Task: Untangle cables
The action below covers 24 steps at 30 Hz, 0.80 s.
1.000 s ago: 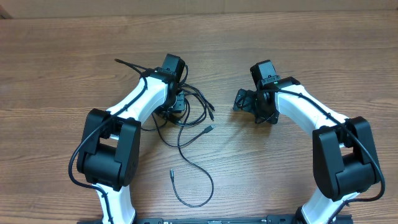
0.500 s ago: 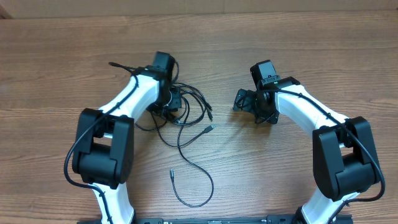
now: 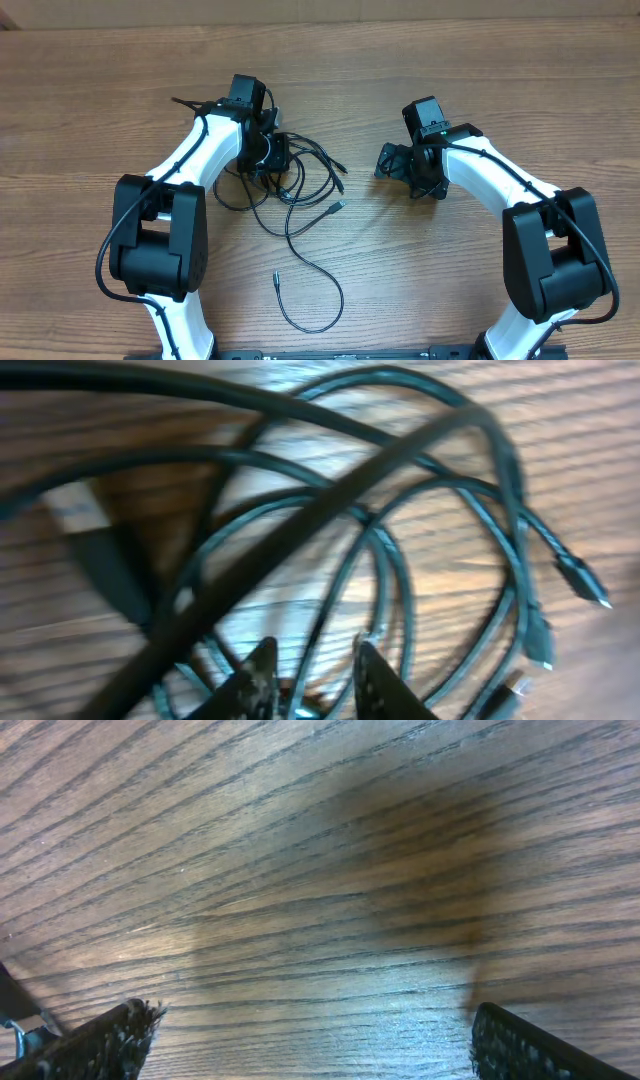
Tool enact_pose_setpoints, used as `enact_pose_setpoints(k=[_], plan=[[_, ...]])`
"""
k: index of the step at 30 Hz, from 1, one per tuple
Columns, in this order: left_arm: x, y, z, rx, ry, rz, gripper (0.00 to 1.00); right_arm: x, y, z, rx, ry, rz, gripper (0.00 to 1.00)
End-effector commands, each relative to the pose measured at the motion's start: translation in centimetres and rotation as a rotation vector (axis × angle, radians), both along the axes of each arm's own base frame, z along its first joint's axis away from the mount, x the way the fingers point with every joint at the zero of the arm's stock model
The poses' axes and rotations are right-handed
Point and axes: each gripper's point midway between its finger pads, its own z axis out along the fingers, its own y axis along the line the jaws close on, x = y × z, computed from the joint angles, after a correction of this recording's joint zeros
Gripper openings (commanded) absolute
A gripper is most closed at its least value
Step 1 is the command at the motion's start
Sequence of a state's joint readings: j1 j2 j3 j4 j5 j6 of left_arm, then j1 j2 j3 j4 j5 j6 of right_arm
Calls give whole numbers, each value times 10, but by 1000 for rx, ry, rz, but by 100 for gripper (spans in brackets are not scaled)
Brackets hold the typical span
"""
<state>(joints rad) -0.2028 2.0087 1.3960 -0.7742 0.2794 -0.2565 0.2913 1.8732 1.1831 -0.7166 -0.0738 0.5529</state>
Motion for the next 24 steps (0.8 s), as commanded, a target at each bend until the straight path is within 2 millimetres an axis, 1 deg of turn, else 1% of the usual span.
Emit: enact_pose_setpoints(k=[1,5,9,12,17,21,24], plan=[[9,11,4,74,-30,50,22,6,0,3,-4,-18,-1,100],[13,15,4,98,-43,74,15,6,0,3,-4,-18,-1,100],[13,14,3,97,-41,78,7,6,1,3,-4,-18,-1,100],[11,15,-3,108,-28,83,5,6,1,3,-4,-18,-1,100],[10,22,-18,150,-1,107,6,6,0,3,-4,-18,-1,100],[11,28,-18,173,-4,117,11,6,0,3,-4,-18,-1,100],[0,26,-19,159,47,126,16,6,0,3,-4,-18,-1,100]])
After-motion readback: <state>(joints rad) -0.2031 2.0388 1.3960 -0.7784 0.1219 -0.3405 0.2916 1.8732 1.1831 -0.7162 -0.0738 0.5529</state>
